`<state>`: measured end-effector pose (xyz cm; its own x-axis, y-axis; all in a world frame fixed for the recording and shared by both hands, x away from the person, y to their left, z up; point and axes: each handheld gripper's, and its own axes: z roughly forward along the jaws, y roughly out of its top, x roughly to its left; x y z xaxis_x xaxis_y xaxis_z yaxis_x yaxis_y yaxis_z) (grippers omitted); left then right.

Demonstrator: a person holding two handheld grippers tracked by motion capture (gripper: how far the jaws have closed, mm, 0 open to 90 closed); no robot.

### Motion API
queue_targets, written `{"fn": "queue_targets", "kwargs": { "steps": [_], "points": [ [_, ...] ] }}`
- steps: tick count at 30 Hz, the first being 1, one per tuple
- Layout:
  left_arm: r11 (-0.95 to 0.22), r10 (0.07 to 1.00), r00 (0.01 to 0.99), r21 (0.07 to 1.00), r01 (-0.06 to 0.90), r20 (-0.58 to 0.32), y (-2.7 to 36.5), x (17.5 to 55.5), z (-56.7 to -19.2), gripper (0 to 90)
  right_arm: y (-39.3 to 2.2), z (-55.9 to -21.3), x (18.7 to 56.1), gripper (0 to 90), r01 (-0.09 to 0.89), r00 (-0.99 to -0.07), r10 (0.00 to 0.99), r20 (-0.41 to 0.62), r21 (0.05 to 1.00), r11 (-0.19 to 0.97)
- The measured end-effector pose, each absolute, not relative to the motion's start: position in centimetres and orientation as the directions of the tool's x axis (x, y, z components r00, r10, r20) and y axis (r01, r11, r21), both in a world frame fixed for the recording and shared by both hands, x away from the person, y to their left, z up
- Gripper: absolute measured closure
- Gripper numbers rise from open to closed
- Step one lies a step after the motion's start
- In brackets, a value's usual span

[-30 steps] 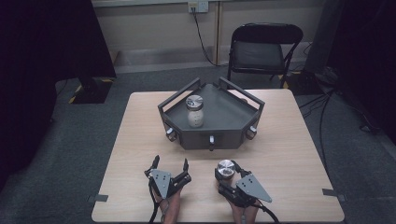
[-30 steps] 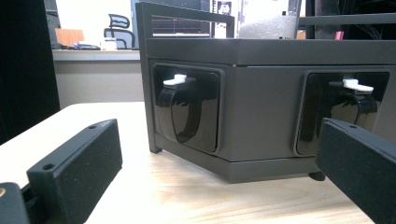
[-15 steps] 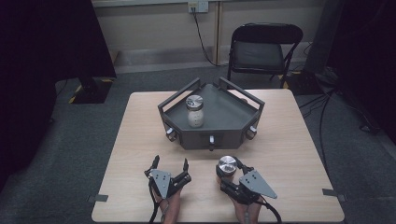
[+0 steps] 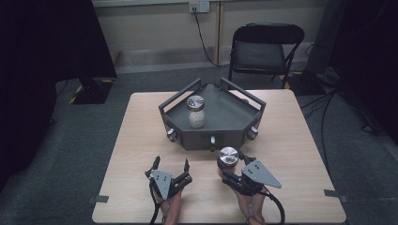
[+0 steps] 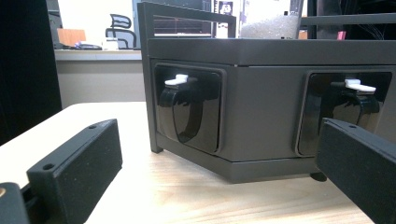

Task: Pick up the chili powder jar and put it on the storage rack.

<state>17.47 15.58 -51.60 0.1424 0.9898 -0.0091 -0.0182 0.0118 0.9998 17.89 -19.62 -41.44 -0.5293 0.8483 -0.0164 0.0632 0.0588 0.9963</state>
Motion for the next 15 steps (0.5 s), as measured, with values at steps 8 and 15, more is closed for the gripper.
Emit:
{"fn": "queue_targets", "kwargs": {
  "steps": [8, 15],
  "points": [
    [0.012, 0.990, 0.142, 1.000, -0.018, -0.009, 15.6, 17.5, -51.6, 0.4, -19.9, -39.1, 19.6, 35.0, 0.056, -0.531, 0.847, -0.021, 0.997, 0.060],
    [0.011, 0.990, 0.144, 1.000, -0.018, -0.008, 15.6, 17.5, -51.6, 0.4, -19.8, -37.3, 21.2, 35.0, 0.048, -0.528, 0.849, -0.024, 0.997, 0.058]
  ]
}}
